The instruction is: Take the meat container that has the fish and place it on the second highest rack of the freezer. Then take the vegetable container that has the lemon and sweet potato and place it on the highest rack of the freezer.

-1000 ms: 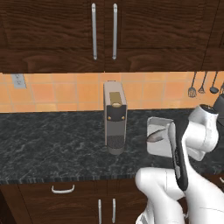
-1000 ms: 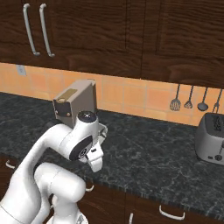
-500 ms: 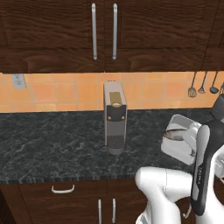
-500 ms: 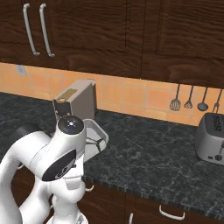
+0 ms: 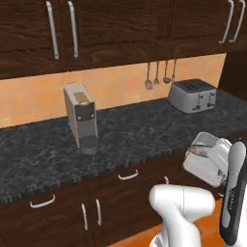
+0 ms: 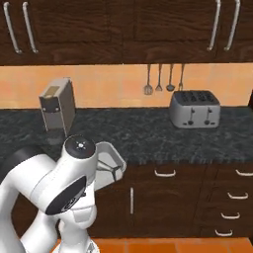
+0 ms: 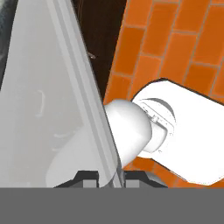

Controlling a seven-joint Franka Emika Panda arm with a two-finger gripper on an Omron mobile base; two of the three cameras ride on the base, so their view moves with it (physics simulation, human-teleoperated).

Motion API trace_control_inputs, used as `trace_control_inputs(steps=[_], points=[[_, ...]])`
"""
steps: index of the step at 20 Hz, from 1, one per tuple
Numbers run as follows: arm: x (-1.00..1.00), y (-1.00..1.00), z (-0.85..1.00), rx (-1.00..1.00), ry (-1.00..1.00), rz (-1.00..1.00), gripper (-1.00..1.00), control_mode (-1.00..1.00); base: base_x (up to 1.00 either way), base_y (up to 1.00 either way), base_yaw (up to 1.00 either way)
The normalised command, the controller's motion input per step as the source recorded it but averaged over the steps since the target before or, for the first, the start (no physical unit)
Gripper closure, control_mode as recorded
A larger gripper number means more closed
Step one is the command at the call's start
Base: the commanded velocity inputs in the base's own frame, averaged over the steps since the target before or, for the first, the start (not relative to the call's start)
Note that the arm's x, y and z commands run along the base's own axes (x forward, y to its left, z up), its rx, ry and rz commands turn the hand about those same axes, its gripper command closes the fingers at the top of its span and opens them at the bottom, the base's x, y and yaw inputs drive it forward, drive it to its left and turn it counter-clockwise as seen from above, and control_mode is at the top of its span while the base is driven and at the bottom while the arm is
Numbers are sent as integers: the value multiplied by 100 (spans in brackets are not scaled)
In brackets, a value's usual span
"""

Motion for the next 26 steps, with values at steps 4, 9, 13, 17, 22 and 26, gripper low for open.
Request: trace_control_inputs(steps=[4,9,13,17,22,26], points=[[0,0,0,0,0,0,100,100,-56,23,-94],[0,0,0,0,0,0,100,100,-7,4,-100],[0,0,0,0,0,0,100,100,25,-48,-88],[0,0,0,0,0,0,100,100,100,-90,-34],[0,0,0,0,0,0,100,100,100,-98,-37],[0,0,0,0,0,0,100,100,94,-100,-46]])
